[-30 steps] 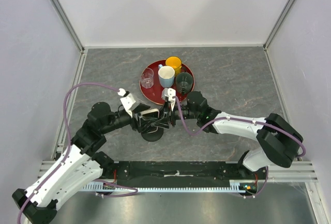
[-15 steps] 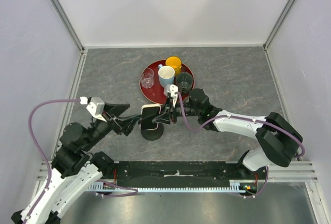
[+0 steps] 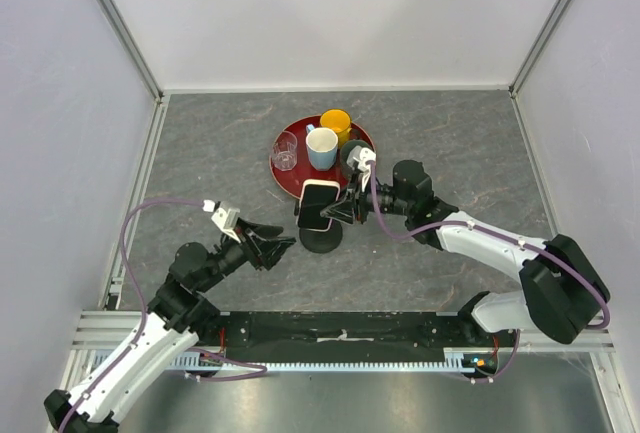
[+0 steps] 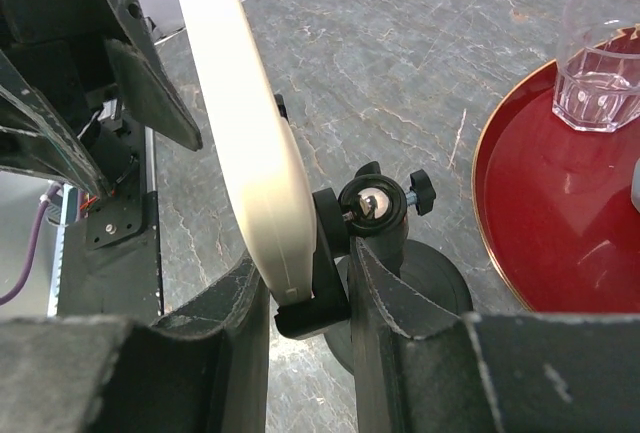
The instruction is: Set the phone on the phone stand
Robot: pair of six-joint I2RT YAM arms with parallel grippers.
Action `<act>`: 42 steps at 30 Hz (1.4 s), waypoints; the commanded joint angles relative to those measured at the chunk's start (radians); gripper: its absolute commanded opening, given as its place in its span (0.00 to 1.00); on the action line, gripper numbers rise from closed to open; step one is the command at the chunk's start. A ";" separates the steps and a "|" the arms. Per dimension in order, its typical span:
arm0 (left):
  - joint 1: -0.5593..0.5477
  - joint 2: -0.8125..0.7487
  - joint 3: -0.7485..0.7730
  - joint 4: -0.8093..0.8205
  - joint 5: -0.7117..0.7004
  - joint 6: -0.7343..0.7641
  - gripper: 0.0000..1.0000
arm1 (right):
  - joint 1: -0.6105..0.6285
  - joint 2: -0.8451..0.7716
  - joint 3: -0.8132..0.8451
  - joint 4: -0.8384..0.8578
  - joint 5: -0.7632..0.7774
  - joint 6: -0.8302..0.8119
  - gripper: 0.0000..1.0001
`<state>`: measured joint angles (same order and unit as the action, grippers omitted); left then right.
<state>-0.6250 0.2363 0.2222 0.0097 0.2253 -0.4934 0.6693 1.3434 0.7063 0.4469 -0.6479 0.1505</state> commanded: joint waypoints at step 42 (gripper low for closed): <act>0.044 0.672 -0.093 0.846 0.210 0.047 0.39 | -0.057 0.066 0.071 -0.045 -0.228 -0.074 0.00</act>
<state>-0.5831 0.8978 0.0940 0.7795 0.4110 -0.4866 0.6121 1.3895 0.7433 0.4061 -0.8440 0.0761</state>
